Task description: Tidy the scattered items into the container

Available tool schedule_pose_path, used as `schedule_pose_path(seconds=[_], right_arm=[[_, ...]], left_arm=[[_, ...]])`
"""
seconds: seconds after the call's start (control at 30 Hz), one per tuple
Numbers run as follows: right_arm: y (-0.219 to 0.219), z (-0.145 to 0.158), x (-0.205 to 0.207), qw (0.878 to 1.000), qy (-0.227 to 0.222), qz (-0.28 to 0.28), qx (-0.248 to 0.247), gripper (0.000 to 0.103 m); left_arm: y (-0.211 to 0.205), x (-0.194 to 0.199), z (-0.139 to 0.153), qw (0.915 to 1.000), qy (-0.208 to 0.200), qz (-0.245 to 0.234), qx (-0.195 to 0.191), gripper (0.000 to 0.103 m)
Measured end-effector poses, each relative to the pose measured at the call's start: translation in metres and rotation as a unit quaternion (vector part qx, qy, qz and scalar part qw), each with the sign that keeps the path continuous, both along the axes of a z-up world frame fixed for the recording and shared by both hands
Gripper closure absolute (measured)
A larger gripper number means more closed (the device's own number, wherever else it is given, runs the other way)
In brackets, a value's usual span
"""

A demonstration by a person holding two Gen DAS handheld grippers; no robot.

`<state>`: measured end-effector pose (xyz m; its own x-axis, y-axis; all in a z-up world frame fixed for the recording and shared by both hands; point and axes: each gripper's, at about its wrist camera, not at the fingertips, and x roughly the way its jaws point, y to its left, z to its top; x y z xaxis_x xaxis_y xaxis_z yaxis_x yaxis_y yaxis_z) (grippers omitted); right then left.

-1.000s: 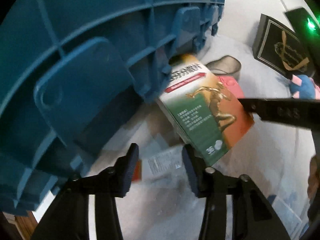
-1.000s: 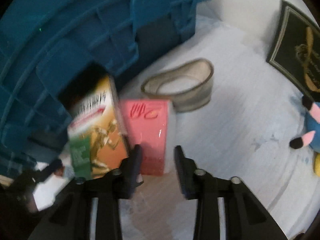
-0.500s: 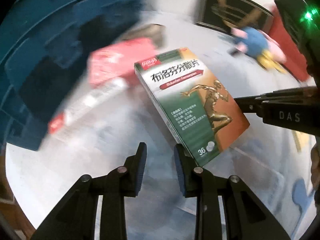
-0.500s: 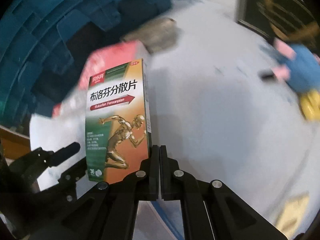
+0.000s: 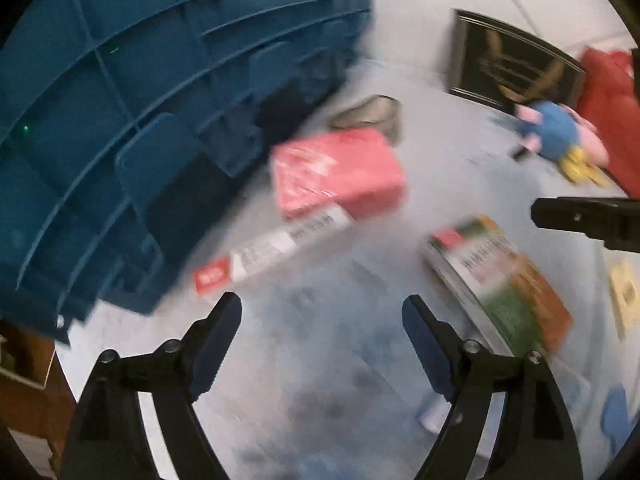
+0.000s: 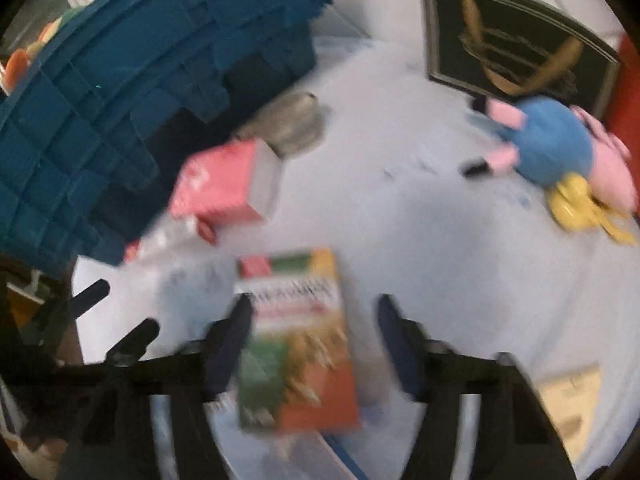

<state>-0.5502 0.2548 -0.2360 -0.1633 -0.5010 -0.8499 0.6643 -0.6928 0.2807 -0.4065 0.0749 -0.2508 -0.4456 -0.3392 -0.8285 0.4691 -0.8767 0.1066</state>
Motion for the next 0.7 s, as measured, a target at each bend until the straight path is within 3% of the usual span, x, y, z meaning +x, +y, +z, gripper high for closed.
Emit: schedule_pose_path(seconds=[0.3,0.43,0.57,0.7], right_arm=[[-0.102,-0.016,-0.056,0.999,0.007,0.023,-0.022,0.057],[-0.136,-0.022,-0.076,0.999,0.018,0.03,-0.036,0.061],[-0.169,-0.029,-0.087,0.996,0.054,0.047,-0.057,0.061],[-0.192,-0.051,-0.091,0.997,0.024,0.071,0.011,0.066]], left_arm=[[-0.058,-0.043,-0.026,0.9992,0.004,0.037,-0.013,0.02],[-0.063,-0.047,-0.03,0.9988,0.02,0.042,-0.014,0.02],[-0.062,-0.048,-0.031,0.9988,0.029,0.038,0.007,0.02],[-0.068,-0.039,-0.032,0.9968,0.029,0.042,0.062,0.02]])
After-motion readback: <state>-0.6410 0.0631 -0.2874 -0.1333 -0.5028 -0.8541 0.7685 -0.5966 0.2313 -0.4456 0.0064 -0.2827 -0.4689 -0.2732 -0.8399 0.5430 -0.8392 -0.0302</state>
